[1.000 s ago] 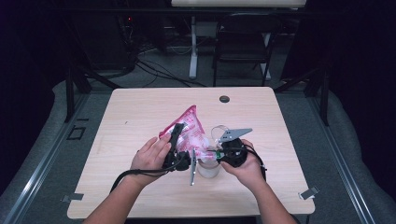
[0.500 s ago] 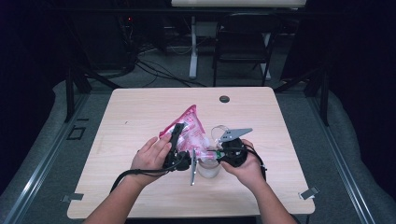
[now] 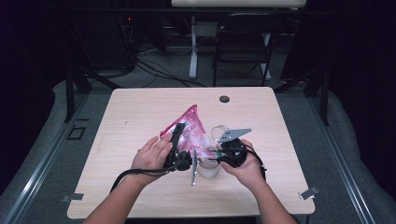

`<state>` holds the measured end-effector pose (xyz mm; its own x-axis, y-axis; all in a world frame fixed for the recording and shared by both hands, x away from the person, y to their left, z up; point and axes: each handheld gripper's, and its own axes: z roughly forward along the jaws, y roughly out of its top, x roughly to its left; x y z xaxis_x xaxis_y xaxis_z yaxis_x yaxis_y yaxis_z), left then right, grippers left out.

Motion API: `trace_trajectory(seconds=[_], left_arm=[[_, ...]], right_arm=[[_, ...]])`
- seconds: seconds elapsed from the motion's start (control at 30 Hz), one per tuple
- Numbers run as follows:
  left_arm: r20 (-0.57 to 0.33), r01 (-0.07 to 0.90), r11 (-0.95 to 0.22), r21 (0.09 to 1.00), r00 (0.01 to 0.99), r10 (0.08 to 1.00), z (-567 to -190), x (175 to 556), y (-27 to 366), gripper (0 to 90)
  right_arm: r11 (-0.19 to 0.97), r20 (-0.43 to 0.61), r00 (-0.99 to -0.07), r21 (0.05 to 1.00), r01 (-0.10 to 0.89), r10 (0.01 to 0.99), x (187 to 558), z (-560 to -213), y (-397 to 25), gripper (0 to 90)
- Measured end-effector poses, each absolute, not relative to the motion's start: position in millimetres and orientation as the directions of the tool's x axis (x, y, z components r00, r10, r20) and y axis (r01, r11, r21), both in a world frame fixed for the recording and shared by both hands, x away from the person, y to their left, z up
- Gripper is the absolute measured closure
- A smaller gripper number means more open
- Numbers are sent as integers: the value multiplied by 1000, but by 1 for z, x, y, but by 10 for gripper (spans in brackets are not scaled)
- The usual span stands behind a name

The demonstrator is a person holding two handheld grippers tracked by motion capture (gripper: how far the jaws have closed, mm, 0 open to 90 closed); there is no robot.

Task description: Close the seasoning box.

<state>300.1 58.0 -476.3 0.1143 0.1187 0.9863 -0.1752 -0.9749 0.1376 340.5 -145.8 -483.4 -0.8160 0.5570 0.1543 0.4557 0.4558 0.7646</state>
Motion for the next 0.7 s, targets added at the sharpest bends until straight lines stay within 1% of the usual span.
trace_trajectory(seconds=[0.43, 0.7], left_arm=[[987, -175, -976, 131, 116, 112, -475, 300, 57, 642], [989, -176, -979, 105, 122, 84, -473, 301, 56, 642]], right_arm=[[455, 155, -817, 766, 454, 555, 341, -484, -146, 900], [453, 155, -816, 766, 455, 557, 341, -484, -146, 900]])
